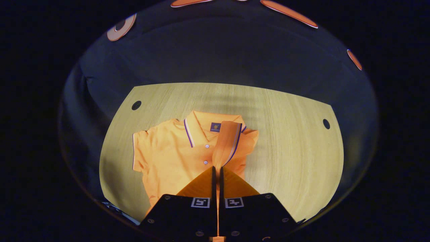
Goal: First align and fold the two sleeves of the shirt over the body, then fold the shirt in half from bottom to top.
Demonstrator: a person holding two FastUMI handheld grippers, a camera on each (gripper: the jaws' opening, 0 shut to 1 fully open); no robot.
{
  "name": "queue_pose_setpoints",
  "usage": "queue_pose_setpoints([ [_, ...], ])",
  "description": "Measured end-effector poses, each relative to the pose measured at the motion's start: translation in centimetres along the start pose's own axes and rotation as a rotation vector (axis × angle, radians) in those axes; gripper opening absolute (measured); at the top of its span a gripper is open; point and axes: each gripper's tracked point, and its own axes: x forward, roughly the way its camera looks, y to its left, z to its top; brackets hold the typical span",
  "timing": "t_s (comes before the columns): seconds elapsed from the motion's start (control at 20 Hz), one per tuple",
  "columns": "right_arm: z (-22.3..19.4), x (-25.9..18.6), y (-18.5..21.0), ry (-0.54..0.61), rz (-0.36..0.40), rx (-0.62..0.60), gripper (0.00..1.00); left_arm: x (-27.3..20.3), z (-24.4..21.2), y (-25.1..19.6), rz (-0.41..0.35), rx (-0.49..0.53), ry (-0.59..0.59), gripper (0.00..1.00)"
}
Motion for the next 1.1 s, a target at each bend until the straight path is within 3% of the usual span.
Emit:
queue_pose_setpoints([
  [0.2, -0.5, 0.9, 2.4, 0.02, 0.058, 0.001, 0.02, -0.2, -0.3, 1.3, 0.014, -0.004, 0.01, 0.98],
  [0.3, -0.8, 1.1, 4.4, 0.03, 0.134, 0.029, 0.09, -0.2, -0.3, 1.5, 0.015, -0.001, 0.011, 0.98],
  [0.35, -0.7, 1.0, 5.4, 0.031, 0.172, 0.055, 0.22, -0.1, -0.3, 1.5, 0.016, 0.004, 0.011, 0.98],
  [0.5, -0.7, 0.9, 6.5, 0.024, 0.216, 0.081, 0.41, -0.1, -0.1, 1.2, 0.009, 0.01, 0.01, 0.98],
  [0.6, -0.8, 1.0, 6.2, 0.014, 0.193, 0.072, 0.77, 0.1, 0.0, 0.4, -0.001, 0.014, 0.009, 0.98],
  [0.7, -0.4, 0.7, 5.8, -0.019, 0.178, 0.081, 1.0, 0.4, 0.1, -0.5, -0.012, 0.024, 0.009, 0.98],
  [1.1, 2.6, -4.1, 1.6, -0.208, 0.11, 0.127, 0.99, 2.6, 0.3, -5.8, -0.078, 0.086, 0.027, 0.98],
])
